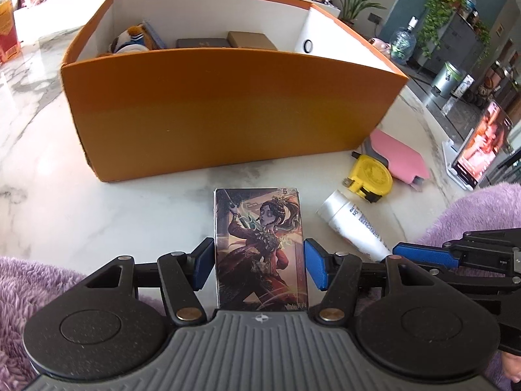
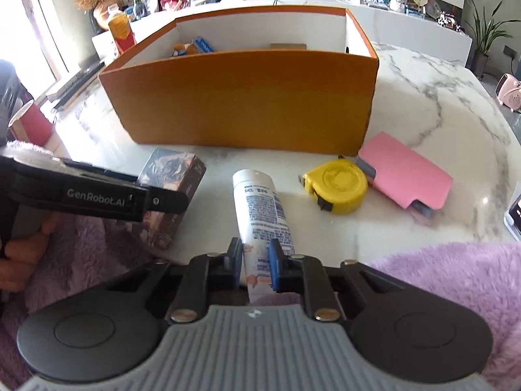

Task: Organize objects
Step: 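Lift the Vaseline tube with the right tool while the left tool holds the card box, then carry the card box and Vaseline tube over the orange box with both tools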

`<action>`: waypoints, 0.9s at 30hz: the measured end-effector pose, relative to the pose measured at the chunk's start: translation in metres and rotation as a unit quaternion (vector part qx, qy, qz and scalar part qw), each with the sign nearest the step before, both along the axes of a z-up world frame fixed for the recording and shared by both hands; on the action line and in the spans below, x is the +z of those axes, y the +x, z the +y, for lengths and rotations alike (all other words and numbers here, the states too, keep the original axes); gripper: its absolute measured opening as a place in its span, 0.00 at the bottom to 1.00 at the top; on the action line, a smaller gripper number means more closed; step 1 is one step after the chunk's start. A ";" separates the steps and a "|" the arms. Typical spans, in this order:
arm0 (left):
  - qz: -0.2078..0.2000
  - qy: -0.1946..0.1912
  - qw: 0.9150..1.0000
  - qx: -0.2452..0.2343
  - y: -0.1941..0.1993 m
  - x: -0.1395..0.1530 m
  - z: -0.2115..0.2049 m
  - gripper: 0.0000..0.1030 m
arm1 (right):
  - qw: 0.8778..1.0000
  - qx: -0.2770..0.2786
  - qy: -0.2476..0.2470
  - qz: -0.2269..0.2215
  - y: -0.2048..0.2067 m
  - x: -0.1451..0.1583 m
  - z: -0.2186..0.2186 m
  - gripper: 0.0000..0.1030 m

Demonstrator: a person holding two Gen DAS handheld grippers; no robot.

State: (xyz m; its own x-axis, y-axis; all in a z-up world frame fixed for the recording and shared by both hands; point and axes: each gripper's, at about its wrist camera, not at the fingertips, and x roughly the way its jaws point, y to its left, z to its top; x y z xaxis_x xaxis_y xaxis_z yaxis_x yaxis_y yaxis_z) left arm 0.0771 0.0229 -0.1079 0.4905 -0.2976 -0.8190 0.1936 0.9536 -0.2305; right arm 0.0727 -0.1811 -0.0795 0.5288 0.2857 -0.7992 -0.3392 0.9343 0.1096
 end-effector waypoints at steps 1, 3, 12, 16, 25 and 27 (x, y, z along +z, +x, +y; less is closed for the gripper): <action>0.000 0.003 1.000 -0.004 -0.001 0.000 -0.002 0.66 | 1.000 -0.003 0.001 0.003 -0.003 -0.001 -0.002 0.17; 0.000 0.007 1.000 -0.008 -0.003 0.000 -0.005 0.66 | 1.000 -0.004 0.002 -0.001 -0.003 0.000 -0.001 0.17; -0.013 0.009 1.000 -0.027 -0.013 0.004 -0.015 0.66 | 0.995 -0.057 0.077 0.013 -0.003 0.016 -0.033 0.10; -0.015 0.003 0.999 -0.049 -0.018 0.005 -0.024 0.66 | 0.979 -0.073 0.183 0.058 -0.002 0.028 -0.055 0.00; -0.012 0.018 0.999 -0.048 -0.021 0.001 -0.032 0.66 | 0.996 -0.046 0.072 0.020 -0.011 0.010 -0.030 0.28; -0.014 0.018 0.999 -0.040 -0.021 0.002 -0.029 0.66 | 0.999 -0.030 0.038 0.011 -0.011 0.002 -0.021 0.34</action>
State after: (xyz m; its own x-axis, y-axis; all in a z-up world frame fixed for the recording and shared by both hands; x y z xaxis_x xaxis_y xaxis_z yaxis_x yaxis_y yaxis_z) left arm 0.0559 -0.0063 -0.1055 0.4894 -0.3074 -0.8161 0.2764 0.9422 -0.1892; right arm 0.0621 -0.2026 -0.0770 0.5294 0.3136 -0.7883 -0.2790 0.9419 0.1873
